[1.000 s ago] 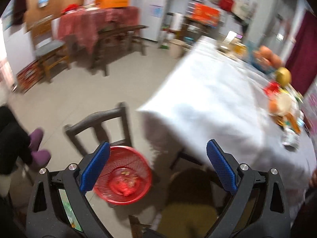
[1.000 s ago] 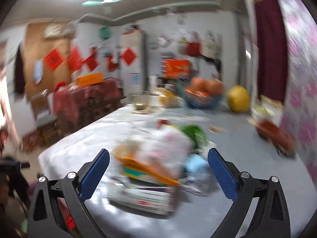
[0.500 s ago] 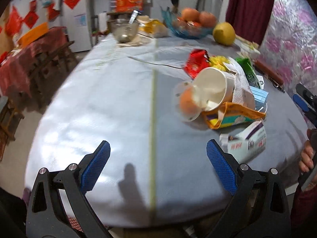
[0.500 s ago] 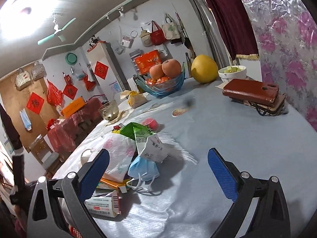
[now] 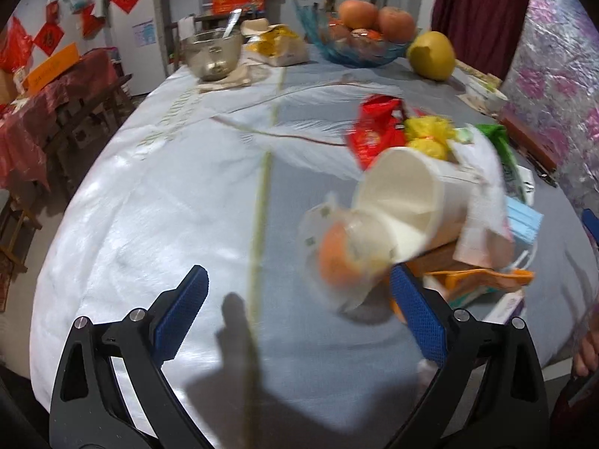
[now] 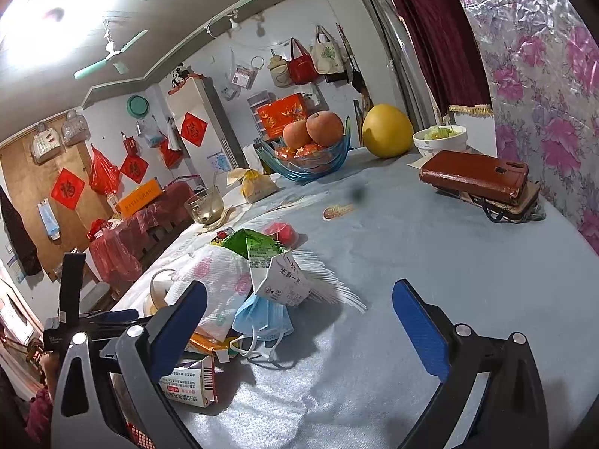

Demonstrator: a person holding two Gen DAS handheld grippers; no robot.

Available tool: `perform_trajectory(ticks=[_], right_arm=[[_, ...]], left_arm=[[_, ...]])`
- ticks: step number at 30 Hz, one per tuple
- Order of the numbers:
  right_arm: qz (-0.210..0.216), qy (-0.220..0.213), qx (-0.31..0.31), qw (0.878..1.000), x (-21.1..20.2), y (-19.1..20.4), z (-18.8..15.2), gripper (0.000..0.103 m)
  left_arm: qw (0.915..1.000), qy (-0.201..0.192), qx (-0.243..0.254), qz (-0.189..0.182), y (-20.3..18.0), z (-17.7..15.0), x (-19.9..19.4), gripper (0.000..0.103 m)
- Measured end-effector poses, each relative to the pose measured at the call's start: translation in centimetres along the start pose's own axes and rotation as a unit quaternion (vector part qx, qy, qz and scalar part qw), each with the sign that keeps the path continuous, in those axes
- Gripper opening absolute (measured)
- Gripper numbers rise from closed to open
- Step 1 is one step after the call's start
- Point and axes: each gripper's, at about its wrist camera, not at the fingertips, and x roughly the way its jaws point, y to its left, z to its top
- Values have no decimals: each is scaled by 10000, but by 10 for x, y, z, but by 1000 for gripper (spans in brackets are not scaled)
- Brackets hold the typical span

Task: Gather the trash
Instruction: 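Move both tools back over the trash on the table, then grasp the clear plastic cup with orange fruit with the left tool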

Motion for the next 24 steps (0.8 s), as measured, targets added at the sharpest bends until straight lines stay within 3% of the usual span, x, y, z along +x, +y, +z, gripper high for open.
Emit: perform_trajectory(ticks=[5, 9, 24], right_arm=[[50, 38, -33, 10000, 2, 2, -2, 98], [105, 91, -72, 9999, 4, 5, -4, 98], [113, 51, -106, 9999, 0, 7, -3, 98]], left_arm=[[9986, 1, -465, 263, 43, -13, -12, 94], [9984, -61, -563, 95, 53, -17, -21, 94], [9998, -160, 141, -34, -10, 45, 22, 94]])
